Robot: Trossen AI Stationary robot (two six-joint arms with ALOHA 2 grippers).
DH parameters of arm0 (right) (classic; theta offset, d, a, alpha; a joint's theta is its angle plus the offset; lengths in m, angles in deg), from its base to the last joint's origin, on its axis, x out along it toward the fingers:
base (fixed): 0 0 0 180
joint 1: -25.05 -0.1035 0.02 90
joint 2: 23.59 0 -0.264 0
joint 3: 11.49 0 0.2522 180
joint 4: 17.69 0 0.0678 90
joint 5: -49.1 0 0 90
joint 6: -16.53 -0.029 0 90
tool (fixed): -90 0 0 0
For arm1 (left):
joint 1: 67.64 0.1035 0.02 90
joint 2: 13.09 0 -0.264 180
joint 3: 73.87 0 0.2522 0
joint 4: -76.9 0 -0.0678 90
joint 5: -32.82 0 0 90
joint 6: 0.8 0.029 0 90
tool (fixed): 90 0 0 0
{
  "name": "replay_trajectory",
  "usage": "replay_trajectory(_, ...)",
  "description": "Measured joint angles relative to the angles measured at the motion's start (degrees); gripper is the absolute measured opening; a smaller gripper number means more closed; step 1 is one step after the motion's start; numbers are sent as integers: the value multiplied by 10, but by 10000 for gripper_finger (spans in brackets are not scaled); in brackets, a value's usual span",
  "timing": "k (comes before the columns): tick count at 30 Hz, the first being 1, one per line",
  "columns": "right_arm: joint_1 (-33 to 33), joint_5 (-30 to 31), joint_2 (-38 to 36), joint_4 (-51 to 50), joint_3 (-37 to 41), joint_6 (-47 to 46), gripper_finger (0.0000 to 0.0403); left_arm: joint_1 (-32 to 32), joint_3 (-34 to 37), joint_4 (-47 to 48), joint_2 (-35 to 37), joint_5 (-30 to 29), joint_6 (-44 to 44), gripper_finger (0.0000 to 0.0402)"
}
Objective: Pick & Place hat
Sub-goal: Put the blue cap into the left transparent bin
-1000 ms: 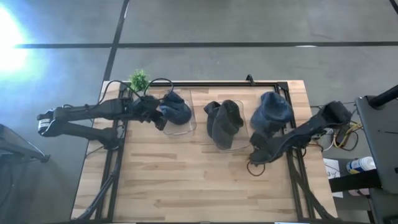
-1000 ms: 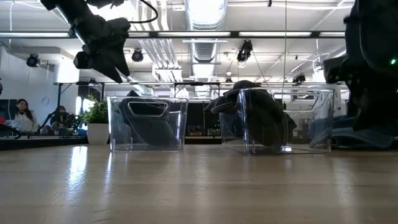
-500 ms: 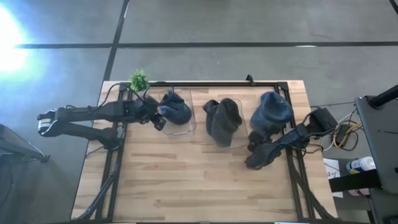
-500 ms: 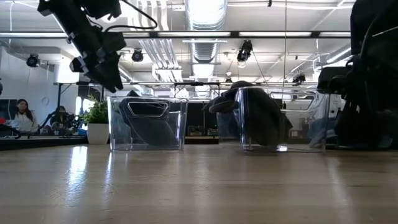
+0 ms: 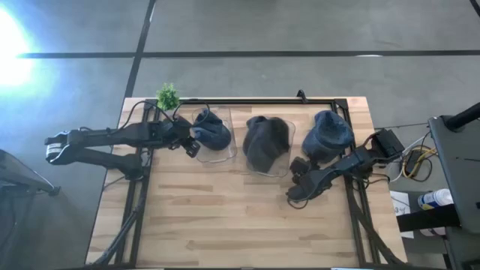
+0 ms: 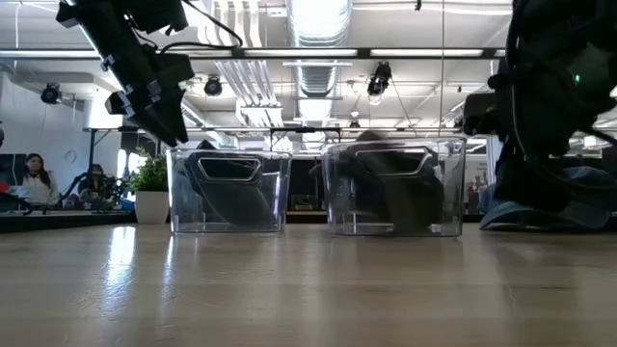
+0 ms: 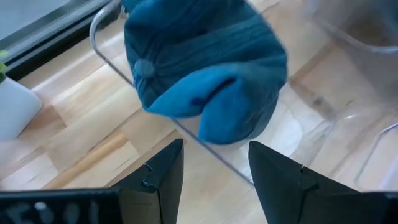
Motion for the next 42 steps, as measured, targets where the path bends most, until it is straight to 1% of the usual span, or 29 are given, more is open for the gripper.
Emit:
replay_trajectory(3,0,19,-11,-80,-32,-33,224,0,-11,-2,1,1,-1,174)
replay_trajectory(6,0,25,-31,-112,-41,-59,224,-1,-22,-1,2,2,-1,174)
replay_trajectory(9,-1,11,-57,-111,-25,-95,224,-1,-26,-2,3,3,-1,174)
replay_trajectory(13,-19,2,-80,-108,25,-116,224,-1,-21,-1,3,1,3,174)
replay_trajectory(17,-20,8,-83,-58,61,-78,224,-2,-8,-4,3,-6,4,174)
replay_trajectory(20,-18,5,-75,12,74,-5,224,-2,3,-9,3,-25,4,174)
replay_trajectory(22,-18,-1,-67,33,79,25,224,-2,11,-17,3,-31,4,174)
replay_trajectory(26,-16,23,-52,21,91,29,224,-2,21,-23,3,-34,6,174)
replay_trajectory(28,-13,24,-47,21,94,29,224,-2,23,-23,3,-35,11,174)
replay_trajectory(33,-10,-25,-35,31,81,41,224,-2,24,-25,3,-47,30,174)
replay_trajectory(37,-6,-35,-22,32,85,43,224,-2,28,-28,3,-62,38,174)
replay_trajectory(39,2,-53,-12,32,92,43,224,-2,32,-25,3,-74,41,174)
replay_trajectory(42,19,-63,0,32,99,37,224,-2,38,-22,7,-75,40,174)
